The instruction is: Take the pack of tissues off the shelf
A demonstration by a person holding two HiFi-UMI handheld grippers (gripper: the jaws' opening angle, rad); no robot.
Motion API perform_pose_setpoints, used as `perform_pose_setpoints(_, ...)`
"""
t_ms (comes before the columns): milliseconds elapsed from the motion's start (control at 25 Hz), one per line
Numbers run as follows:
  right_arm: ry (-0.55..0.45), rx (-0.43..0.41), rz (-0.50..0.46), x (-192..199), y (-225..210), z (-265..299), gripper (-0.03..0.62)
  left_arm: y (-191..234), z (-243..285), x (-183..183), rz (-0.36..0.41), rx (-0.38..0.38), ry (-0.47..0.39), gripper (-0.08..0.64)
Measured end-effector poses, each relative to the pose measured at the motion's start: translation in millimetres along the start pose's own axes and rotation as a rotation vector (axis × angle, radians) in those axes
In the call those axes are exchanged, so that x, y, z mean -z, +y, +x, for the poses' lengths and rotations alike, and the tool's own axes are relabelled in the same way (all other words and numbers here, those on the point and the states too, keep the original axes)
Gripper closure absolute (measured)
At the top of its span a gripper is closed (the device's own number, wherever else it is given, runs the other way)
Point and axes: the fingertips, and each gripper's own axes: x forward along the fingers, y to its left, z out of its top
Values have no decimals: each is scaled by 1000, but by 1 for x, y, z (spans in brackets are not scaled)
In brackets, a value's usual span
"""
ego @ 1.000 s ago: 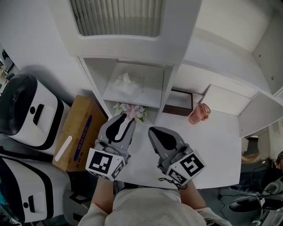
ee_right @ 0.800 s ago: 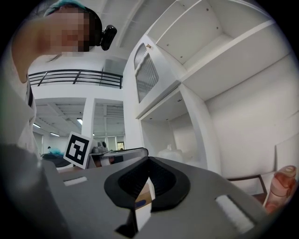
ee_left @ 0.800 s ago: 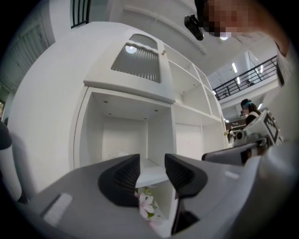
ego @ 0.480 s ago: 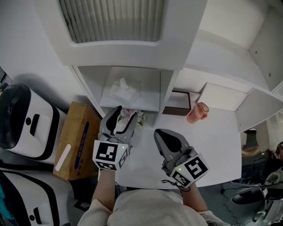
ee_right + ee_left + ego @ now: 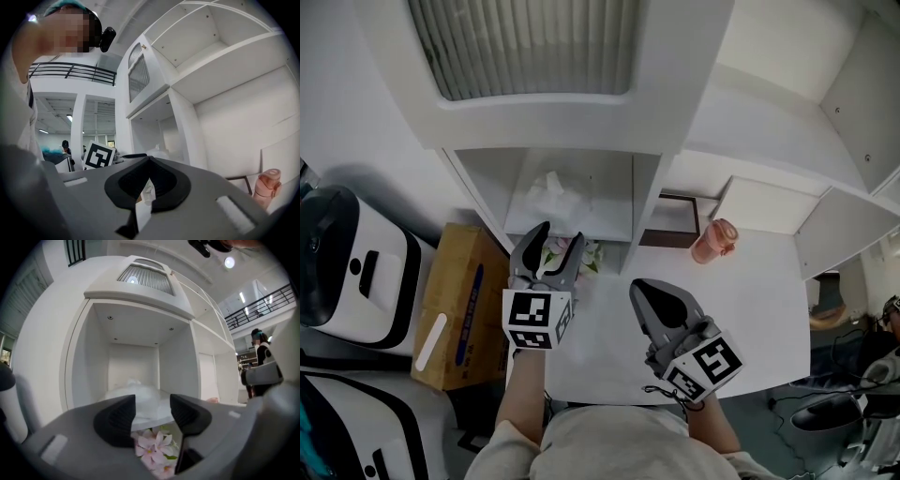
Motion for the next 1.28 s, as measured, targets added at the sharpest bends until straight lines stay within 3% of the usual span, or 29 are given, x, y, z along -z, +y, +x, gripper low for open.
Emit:
perform_pose_setpoints(360,3,8,3,0,-9,-4,592,2,15,11,-33,-29,36,330)
perform_pose_setpoints(440,5,9,4,0,-12,-6,592,6,16,15,-49,-55,57,394)
perform_pose_setpoints(480,5,9,5,0,-13,-6,592,8,16,17,-56,-67,69,490)
perform_pose_setpoints(600,4,8,10,0,-16,-6,592,10,16,20,-61,-69,86,556)
perform_pose_setpoints(1280,-14,-53,9,-5,3,3,592,8,-28,-19,75,-91,-34,560)
